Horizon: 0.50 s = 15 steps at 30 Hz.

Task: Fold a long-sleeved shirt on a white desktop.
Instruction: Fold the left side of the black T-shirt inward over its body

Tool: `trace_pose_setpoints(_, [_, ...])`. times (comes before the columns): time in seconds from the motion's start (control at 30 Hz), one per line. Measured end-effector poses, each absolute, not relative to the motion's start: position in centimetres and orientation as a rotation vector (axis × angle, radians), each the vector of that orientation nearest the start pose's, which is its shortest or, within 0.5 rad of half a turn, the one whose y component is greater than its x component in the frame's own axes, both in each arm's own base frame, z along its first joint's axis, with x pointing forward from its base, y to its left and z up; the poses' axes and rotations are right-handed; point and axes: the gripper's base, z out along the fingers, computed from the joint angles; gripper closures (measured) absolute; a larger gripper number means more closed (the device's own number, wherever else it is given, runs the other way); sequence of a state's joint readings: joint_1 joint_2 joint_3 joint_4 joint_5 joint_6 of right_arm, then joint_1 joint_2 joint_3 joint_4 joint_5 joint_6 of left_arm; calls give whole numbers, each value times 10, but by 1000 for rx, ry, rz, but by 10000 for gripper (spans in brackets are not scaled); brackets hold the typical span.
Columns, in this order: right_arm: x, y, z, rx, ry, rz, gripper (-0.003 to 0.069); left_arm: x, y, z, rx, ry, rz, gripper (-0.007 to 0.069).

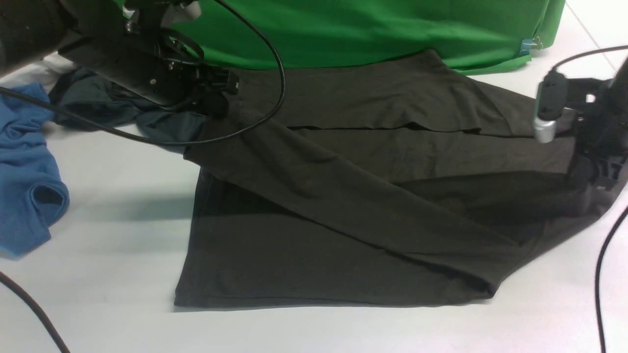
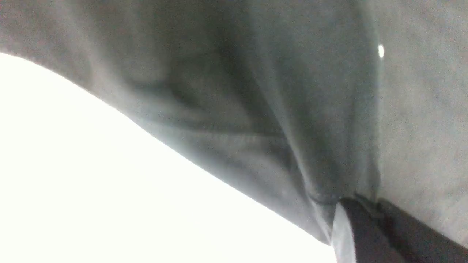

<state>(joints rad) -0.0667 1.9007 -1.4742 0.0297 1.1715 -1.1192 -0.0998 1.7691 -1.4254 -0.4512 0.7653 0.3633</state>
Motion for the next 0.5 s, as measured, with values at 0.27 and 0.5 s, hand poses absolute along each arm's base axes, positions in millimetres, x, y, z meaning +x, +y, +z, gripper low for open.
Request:
trace_pose_setpoints(0.27, [362, -65, 220, -1268, 2748, -76, 620, 384, -72, 288, 369, 2432, -481, 568])
trace_pose_setpoints(0.5, [357, -80, 212, -1166, 2782, -94, 620, 393, -70, 293, 347, 2333, -420, 568])
